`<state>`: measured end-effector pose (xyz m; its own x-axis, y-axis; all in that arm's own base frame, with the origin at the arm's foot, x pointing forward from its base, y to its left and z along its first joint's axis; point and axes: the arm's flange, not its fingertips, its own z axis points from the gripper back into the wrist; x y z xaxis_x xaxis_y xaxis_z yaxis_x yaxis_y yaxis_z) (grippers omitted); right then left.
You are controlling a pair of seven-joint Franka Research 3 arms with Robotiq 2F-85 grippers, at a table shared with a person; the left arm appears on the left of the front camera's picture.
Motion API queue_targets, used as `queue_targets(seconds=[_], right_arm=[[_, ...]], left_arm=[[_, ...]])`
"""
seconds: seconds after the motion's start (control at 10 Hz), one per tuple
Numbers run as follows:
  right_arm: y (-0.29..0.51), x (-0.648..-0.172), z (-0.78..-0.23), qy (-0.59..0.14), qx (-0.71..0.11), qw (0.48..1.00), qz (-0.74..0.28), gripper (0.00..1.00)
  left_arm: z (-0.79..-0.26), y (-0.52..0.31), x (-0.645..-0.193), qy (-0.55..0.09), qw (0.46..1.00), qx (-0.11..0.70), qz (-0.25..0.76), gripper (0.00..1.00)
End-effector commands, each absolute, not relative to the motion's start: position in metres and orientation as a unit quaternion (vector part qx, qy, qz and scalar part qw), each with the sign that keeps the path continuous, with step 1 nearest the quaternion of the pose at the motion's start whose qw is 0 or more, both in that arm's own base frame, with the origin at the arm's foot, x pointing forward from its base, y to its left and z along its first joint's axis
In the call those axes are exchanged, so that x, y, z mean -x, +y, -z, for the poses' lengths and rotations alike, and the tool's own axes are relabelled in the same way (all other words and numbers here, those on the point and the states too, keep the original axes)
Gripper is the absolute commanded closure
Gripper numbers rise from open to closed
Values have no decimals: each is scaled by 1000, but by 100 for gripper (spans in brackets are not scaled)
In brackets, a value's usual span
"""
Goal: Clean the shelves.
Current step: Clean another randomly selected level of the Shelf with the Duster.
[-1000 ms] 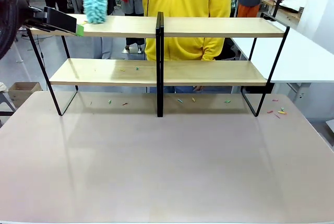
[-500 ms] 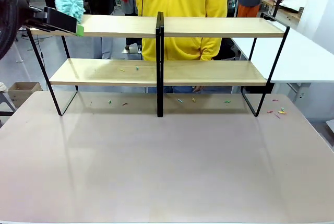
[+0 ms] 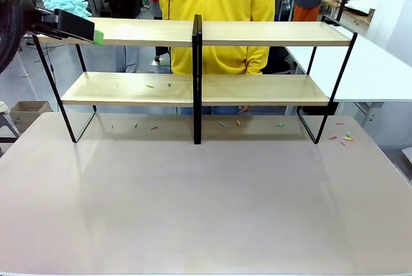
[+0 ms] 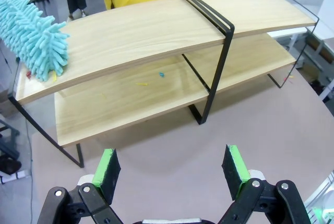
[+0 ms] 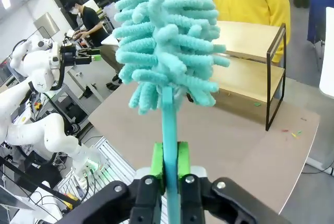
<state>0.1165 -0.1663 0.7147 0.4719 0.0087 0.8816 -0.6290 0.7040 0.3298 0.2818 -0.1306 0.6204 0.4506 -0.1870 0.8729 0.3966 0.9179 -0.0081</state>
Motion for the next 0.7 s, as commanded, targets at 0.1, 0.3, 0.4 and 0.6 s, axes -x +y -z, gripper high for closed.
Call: queue_targets(seconds=[0.1, 0.3, 0.4, 0.6], right_arm=[[-168, -106, -717, -475, -329, 791, -199, 88], [-168, -106, -717, -475, -329, 791, -199, 88], [-168, -106, -717, -475, -329, 791, -199, 88], [-138, -136, -725, -443, -326, 790, -270, 88]], left_arm=[[-621, -130, -282, -497, 844, 105, 171, 0], [-621, -130, -282, -497, 844, 105, 171, 0], [-621, -130, -282, -497, 844, 105, 171, 0], [-621, -130, -282, -497, 844, 105, 171, 0]])
